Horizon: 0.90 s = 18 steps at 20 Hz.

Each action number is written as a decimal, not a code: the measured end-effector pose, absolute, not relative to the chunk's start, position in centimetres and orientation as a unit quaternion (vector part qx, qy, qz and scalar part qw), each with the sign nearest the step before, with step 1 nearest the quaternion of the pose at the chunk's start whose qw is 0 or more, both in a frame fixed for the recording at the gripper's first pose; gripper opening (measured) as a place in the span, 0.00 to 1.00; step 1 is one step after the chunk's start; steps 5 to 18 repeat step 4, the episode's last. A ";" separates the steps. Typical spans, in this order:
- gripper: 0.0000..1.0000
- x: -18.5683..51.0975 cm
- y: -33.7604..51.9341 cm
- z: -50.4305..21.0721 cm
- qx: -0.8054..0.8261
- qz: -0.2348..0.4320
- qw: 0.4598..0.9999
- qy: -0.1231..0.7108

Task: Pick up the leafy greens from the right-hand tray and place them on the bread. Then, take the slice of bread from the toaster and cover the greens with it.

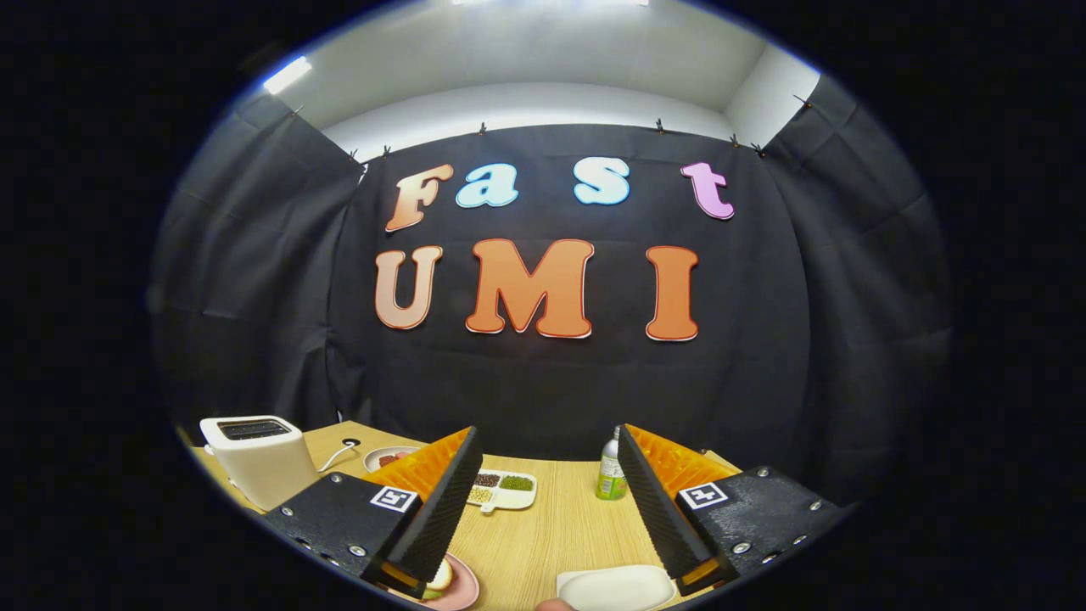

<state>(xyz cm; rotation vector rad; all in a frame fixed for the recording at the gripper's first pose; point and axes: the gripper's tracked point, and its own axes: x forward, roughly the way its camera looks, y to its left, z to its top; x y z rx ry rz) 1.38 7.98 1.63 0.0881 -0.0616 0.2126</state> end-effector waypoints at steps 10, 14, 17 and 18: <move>0.96 1.4 7.9 1.6 0.043 0.104 0.993 -0.031; 0.96 1.4 7.9 1.6 0.043 0.104 0.993 -0.031; 0.96 1.4 7.9 1.6 0.043 0.104 0.993 -0.031; 0.96 1.4 7.9 1.6 0.043 0.104 0.993 -0.031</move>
